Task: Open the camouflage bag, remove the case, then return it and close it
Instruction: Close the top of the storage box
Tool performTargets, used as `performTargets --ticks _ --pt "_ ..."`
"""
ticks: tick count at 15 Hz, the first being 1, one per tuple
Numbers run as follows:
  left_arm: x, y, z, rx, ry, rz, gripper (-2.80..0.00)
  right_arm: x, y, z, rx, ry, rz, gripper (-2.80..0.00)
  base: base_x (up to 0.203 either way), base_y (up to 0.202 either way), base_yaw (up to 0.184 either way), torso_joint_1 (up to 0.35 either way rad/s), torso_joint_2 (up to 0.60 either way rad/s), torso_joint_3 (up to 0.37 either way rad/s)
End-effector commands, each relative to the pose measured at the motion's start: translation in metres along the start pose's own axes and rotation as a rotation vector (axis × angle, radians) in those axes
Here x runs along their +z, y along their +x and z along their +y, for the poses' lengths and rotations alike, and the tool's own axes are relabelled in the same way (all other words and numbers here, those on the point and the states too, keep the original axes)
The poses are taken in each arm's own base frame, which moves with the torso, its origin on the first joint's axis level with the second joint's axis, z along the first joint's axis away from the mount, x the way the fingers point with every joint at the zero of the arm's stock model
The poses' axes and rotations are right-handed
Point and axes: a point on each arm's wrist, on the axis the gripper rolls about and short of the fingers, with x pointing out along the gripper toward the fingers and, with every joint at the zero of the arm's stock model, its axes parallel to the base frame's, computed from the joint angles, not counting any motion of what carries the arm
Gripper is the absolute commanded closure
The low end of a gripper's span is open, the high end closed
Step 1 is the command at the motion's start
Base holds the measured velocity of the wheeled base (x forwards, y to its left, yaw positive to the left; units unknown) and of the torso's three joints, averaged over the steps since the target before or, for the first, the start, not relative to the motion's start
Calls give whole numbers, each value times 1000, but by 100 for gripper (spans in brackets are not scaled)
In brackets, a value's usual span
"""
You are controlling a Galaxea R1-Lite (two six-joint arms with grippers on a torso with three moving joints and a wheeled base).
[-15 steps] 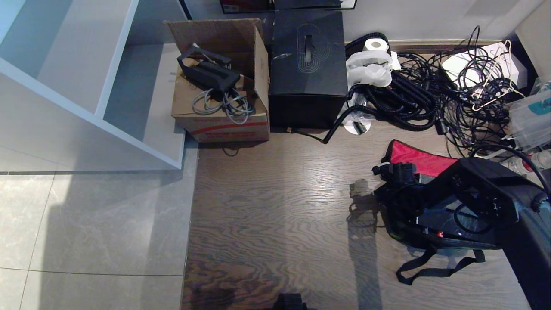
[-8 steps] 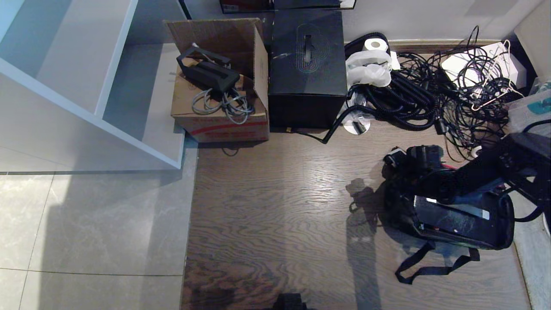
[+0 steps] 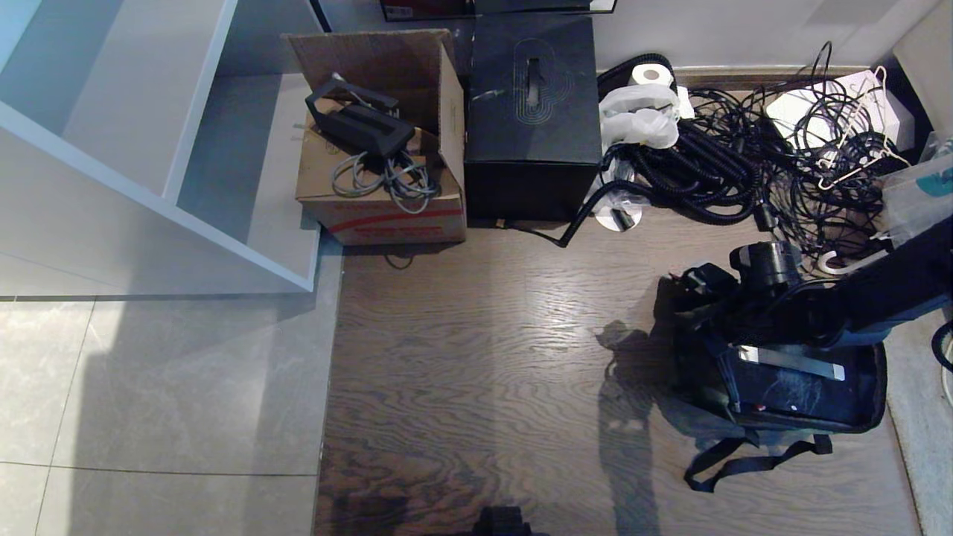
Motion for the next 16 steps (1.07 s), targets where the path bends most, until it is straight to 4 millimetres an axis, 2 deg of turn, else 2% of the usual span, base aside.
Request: performTargets --ticks 1,3,4,6,9,10,15,16 --pt "0 0 0 0 0 0 0 5 -6 10 52 57 -27 0 0 0 0 0 0 0" --pt "0 0 0 0 0 0 0 2 4 26 104 121 -8 0 0 0 0 0 0 0" --pt "0 0 0 0 0 0 0 -1 9 30 117 129 7 -280 0 0 0 0 0 0" --pt "0 0 0 0 0 0 0 -1 14 38 133 154 15 -280 0 0 0 0 0 0" --pt "0 0 0 0 0 0 0 3 7 35 195 157 -25 -280 0 0 0 0 0 0" --pt "0 0 0 0 0 0 0 8 0 28 209 157 -63 -280 0 0 0 0 0 0" --pt "0 0 0 0 0 0 0 5 -33 -44 97 166 -153 -280 0 0 0 0 0 0" --pt "0 0 0 0 0 0 0 -5 -36 -56 99 165 -152 0 0 0 0 0 0 0"
